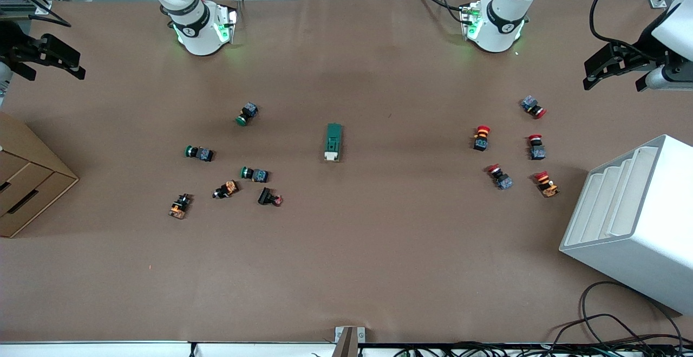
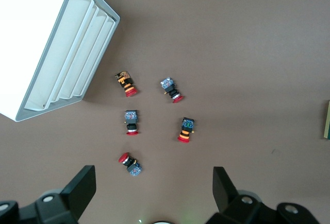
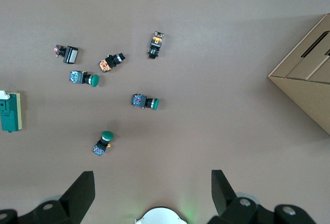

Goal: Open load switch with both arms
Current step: 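Raise the right gripper and the left gripper toward the green switch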

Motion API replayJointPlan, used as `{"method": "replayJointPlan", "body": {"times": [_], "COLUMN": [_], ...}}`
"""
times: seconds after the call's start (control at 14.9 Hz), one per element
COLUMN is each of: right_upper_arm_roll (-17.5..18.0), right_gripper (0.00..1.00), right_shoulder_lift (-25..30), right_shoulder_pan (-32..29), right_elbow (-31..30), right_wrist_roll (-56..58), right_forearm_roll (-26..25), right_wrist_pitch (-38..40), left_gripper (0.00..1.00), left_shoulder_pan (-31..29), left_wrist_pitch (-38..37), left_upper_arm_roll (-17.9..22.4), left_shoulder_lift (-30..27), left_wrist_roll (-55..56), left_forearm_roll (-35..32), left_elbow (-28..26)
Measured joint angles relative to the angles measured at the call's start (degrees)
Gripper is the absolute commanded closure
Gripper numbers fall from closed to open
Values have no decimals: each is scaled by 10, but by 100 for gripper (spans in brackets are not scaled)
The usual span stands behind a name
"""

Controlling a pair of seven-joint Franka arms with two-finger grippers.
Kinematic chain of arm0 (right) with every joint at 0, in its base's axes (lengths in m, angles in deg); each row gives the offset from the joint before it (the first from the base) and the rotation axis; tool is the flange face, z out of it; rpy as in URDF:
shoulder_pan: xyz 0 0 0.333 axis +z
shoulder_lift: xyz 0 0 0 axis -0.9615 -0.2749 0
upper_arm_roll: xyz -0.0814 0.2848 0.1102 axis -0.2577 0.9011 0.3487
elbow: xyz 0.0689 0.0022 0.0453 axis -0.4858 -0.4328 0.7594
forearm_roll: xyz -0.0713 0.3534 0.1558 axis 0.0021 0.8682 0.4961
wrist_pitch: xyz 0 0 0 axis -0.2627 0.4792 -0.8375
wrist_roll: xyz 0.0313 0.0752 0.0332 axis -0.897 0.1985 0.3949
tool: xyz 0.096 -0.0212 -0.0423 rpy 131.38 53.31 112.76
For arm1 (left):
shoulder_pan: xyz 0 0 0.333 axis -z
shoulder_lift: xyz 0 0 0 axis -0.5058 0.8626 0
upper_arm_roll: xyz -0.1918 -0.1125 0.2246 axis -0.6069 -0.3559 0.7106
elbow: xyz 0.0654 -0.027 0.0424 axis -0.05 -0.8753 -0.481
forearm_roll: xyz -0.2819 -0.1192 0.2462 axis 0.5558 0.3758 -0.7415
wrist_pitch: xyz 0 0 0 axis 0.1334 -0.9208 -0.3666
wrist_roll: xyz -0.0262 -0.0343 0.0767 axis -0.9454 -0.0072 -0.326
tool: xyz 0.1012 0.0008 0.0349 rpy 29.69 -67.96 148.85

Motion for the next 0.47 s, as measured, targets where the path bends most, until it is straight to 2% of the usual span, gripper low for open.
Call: {"method": "replayJointPlan", "body": {"times": [0.47], "right_upper_arm_roll": [0], "right_gripper": [0], "right_shoulder_lift": [0], "right_shoulder_pan": [0], "right_elbow": [1], "right_wrist_roll": [0], "right_forearm_roll": [0], "right_wrist_pitch": [0], "left_gripper": [0], "left_shoulder_pan": [5], "left_wrist_pitch": [0], "left_upper_arm_roll": [-7], "left_shoulder_lift": [0], "left_wrist_roll": [0], "left_forearm_roll": [0], "left_elbow": [1]}}
